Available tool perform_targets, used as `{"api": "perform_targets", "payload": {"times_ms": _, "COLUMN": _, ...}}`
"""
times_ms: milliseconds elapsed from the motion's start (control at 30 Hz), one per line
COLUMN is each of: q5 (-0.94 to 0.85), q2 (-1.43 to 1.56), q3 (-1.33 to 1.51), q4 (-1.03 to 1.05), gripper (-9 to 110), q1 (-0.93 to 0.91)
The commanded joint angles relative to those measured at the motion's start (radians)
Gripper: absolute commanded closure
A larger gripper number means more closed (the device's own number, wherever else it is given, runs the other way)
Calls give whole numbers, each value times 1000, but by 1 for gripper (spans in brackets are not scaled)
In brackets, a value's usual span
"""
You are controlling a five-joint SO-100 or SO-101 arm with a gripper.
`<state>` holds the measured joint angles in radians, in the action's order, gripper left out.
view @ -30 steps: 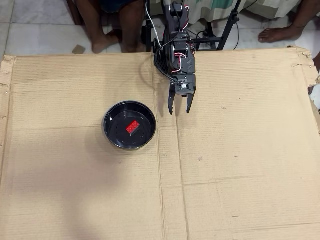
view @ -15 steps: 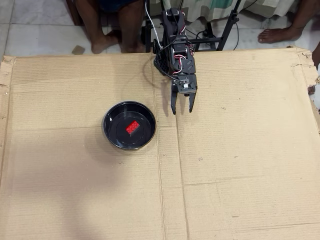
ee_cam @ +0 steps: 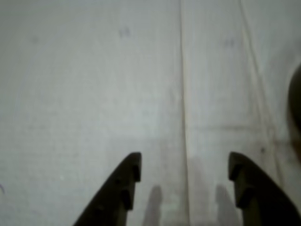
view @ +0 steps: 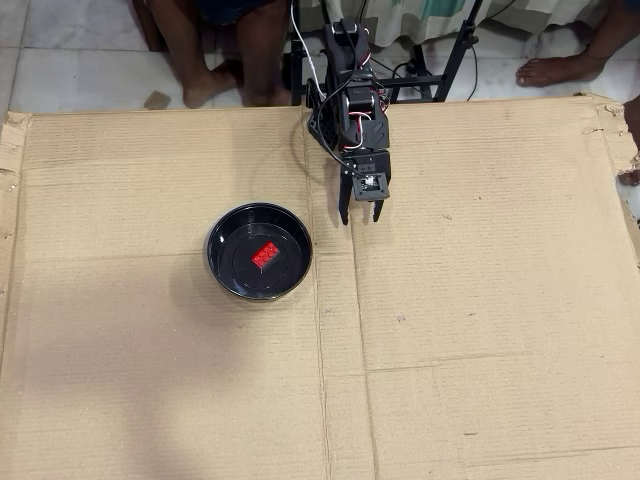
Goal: Grasp a lego block and put it in the bin.
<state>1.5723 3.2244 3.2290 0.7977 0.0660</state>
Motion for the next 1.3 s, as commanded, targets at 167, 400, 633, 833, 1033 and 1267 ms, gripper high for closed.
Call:
{"api": "perform_targets", "payload": {"times_ms": 167, "q5": 5, "q2": 14, "q3": 17, "q4": 156, "gripper": 80, "q1": -2}}
{"api": "perform_targets", "payload": {"times_ms": 400, "q5": 5, "q2": 137, "q3": 17, "q4": 360, "gripper": 81, "q1": -2}}
{"api": "perform_targets", "payload": {"times_ms": 633, "q5": 5, "q2": 199, "q3": 15, "q4": 485, "gripper": 98, "q1": -14}}
{"api": "perform_targets", "payload": {"times_ms": 833, "q5": 3, "q2": 199, "q3": 15, "q4": 494, "gripper": 101, "q1": -12}}
{"api": "perform_targets", "payload": {"times_ms": 1033, "q5": -11, "q2": 199, "q3": 15, "q4": 592, "gripper": 101, "q1": -11}}
{"api": "perform_targets", "payload": {"times_ms": 1267, "q5": -15, "q2": 199, "q3": 15, "q4": 624, "gripper": 101, "q1": -8}}
